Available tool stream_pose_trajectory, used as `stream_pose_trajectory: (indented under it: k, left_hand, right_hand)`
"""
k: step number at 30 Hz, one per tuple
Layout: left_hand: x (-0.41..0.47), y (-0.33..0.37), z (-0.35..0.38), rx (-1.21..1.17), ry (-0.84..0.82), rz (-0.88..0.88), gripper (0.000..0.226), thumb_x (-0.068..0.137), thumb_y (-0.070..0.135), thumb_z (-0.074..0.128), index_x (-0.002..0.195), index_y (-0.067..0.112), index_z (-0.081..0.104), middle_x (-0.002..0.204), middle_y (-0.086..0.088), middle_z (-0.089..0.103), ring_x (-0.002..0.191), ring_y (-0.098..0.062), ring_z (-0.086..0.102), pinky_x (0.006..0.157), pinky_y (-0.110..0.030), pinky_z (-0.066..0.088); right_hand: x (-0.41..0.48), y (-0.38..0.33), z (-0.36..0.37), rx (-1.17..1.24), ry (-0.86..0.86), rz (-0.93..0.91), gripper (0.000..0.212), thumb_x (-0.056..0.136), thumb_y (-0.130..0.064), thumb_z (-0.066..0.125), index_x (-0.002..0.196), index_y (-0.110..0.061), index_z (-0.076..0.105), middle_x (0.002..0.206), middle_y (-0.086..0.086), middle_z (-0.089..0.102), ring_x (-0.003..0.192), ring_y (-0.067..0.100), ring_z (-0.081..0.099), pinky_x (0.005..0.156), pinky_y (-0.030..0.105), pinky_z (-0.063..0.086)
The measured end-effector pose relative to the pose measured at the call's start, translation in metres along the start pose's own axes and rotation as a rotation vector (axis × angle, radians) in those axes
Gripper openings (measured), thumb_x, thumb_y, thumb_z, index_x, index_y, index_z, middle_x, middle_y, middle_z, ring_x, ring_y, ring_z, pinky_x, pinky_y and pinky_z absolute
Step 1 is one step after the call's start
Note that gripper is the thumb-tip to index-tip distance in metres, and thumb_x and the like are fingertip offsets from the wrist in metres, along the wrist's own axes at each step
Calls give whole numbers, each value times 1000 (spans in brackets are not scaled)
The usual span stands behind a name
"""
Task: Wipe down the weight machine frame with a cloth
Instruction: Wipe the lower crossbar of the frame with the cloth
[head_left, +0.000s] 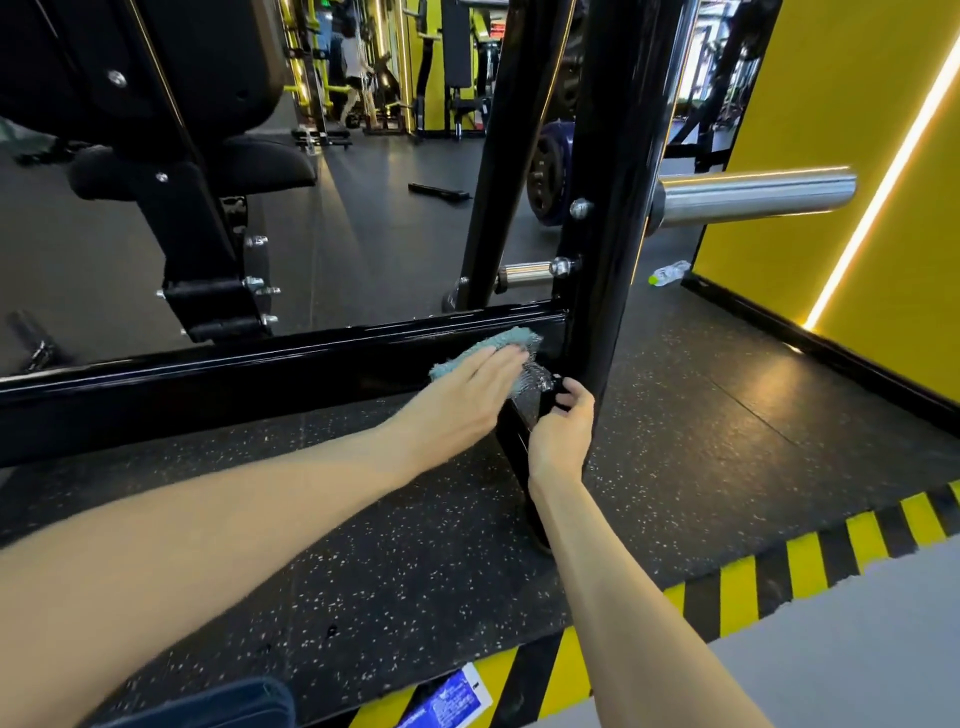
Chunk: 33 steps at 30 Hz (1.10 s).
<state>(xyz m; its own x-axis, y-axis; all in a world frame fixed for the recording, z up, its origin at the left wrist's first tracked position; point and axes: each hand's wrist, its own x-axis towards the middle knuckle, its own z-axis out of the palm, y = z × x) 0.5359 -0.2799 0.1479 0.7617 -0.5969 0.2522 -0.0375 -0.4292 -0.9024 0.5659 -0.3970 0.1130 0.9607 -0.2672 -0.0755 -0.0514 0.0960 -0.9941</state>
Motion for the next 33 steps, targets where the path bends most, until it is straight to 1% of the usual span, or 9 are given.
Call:
stream_pose_trajectory:
  k: [3,10,16,18,19,21,23,29,33]
  left_hand:
    - [36,13,-15,-51,-78,23,61,102,20,35,146,-10,7,157,-23,8,146,-35,9,117,-44,9]
    - [-2,12,7,-49,20,-121,62,99,17,40,145,-10,9,156,-23,16,145,-34,18,117,-45,11]
    - [32,18,1,-137,40,-68,63,101,17,34,148,-3,-1,159,-16,1,147,-28,3,117,-41,1]
    - [17,10,15,-184,103,-51,56,98,11,31,148,-2,8,159,-15,11,147,-27,10,116,-41,2]
    - [9,6,22,-214,143,-62,53,97,8,27,147,-2,16,157,-15,20,145,-27,19,116,-41,7]
    - [4,2,27,-302,192,-154,50,94,4,21,143,-2,32,150,-16,35,140,-28,34,115,-41,19]
    - [15,8,24,-324,225,-225,53,92,3,17,141,-1,36,148,-16,39,138,-27,37,114,-40,23]
    - [55,28,15,-235,203,-201,55,94,5,4,148,1,14,157,-12,19,146,-24,18,116,-39,7]
    - [48,20,21,-219,185,-96,52,97,10,19,147,0,9,158,-12,15,146,-25,14,117,-40,4]
  right_hand:
    - [-2,2,3,30,0,8,60,86,14,31,135,-18,44,125,-2,46,120,17,44,106,38,39]
    - [2,2,-8,-9,-32,-2,65,82,19,30,134,-17,47,127,0,48,117,12,43,100,28,37]
    - [-4,2,-7,-53,-63,-3,69,82,19,31,137,-20,43,131,0,45,122,14,42,107,36,37]
    - [-5,3,-10,-91,-75,-30,69,82,18,31,139,-21,43,132,0,45,123,13,41,109,36,36]
    - [-6,3,-12,-107,-85,-41,69,82,19,31,139,-20,43,133,0,45,124,13,41,109,36,35]
    - [-2,2,-16,-119,-98,-50,69,82,19,31,138,-20,44,132,0,46,124,13,41,109,34,36]
    - [1,-1,-16,-114,-99,-48,68,82,19,31,136,-19,45,130,0,47,124,14,42,107,33,37]
    - [1,0,-15,-164,-85,-76,69,82,19,32,139,-19,43,133,2,47,124,15,42,108,32,36]
    - [-2,5,-18,-285,-87,-137,72,83,19,35,144,-18,39,142,1,43,131,16,39,112,35,34]
